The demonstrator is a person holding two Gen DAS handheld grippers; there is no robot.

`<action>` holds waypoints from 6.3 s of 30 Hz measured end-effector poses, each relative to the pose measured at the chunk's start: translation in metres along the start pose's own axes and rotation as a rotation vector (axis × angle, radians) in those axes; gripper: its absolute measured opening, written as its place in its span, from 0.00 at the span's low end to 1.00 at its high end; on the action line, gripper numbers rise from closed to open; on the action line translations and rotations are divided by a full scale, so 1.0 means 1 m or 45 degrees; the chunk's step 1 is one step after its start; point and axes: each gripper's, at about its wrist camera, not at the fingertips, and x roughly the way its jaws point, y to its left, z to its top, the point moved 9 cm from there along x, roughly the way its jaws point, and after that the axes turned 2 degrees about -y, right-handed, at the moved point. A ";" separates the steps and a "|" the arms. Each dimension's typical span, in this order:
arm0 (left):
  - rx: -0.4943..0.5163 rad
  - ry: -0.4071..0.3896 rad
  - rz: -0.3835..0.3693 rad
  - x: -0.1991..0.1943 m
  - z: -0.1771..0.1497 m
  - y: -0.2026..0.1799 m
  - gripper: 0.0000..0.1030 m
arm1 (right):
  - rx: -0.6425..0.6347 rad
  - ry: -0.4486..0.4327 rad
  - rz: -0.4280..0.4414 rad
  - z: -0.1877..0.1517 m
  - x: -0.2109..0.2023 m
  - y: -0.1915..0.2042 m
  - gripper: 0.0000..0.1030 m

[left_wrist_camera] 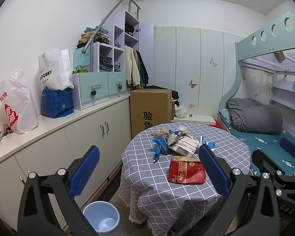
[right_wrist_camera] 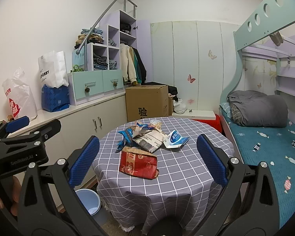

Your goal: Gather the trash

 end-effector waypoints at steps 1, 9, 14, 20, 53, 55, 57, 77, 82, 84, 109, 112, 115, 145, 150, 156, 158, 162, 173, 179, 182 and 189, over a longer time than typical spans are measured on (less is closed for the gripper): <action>0.001 0.000 0.001 0.000 0.000 0.000 0.96 | 0.000 0.000 0.000 0.000 0.000 0.000 0.94; 0.000 0.002 0.000 0.000 0.000 0.000 0.96 | 0.000 0.002 0.001 -0.001 0.000 0.001 0.94; 0.001 0.003 0.001 0.000 0.000 0.000 0.96 | 0.000 0.004 0.002 -0.001 0.000 0.001 0.94; 0.000 0.003 0.002 0.001 0.000 0.000 0.96 | 0.000 0.009 0.007 -0.003 0.000 0.003 0.94; 0.008 0.023 0.011 0.007 -0.013 0.005 0.96 | -0.004 0.025 0.021 0.000 0.001 0.008 0.94; 0.009 0.023 0.011 0.007 -0.014 0.005 0.96 | -0.004 0.027 0.022 0.000 0.001 0.009 0.94; 0.012 0.028 0.013 0.008 -0.011 0.003 0.96 | -0.002 0.031 0.024 -0.001 0.002 0.010 0.94; 0.039 0.184 0.056 0.048 -0.039 0.002 0.96 | 0.082 0.159 0.028 -0.033 0.034 -0.011 0.94; 0.022 0.292 0.078 0.077 -0.060 0.007 0.96 | 0.129 0.240 0.016 -0.055 0.063 -0.025 0.94; 0.006 0.347 0.078 0.092 -0.071 0.009 0.96 | 0.160 0.276 0.018 -0.066 0.076 -0.031 0.94; -0.128 0.592 0.140 0.180 -0.127 0.055 0.96 | 0.325 0.644 0.332 -0.140 0.242 0.007 0.94; -0.122 0.607 0.113 0.191 -0.130 0.052 0.96 | 0.328 0.646 0.400 -0.141 0.244 0.011 0.77; -0.115 0.608 0.081 0.203 -0.129 0.046 0.96 | 0.318 0.622 0.418 -0.139 0.240 0.012 0.65; -0.215 0.514 -0.356 0.321 -0.081 -0.021 0.03 | 0.327 0.335 0.152 -0.099 0.236 -0.051 0.45; -0.294 0.419 -0.442 0.276 -0.065 -0.006 0.01 | 0.294 0.302 0.169 -0.086 0.222 -0.033 0.45; -0.376 0.342 -0.386 0.223 -0.073 0.052 0.00 | 0.229 0.296 0.272 -0.072 0.213 0.023 0.45; -0.406 0.335 -0.317 0.206 -0.084 0.084 0.00 | 0.195 0.308 0.331 -0.070 0.215 0.054 0.45; -0.497 0.369 -0.158 0.191 -0.114 0.154 0.00 | 0.135 0.353 0.466 -0.077 0.224 0.123 0.45; -0.562 0.684 0.304 0.223 -0.238 0.299 0.00 | -0.056 0.717 0.750 -0.203 0.281 0.310 0.45; -0.630 0.933 0.400 0.262 -0.323 0.334 0.00 | -0.063 1.004 0.744 -0.315 0.331 0.355 0.47; -0.667 1.019 0.418 0.277 -0.351 0.342 0.00 | -0.011 1.104 0.721 -0.354 0.352 0.364 0.50; -0.677 1.118 0.467 0.295 -0.391 0.349 0.00 | 0.076 1.216 0.698 -0.398 0.382 0.373 0.64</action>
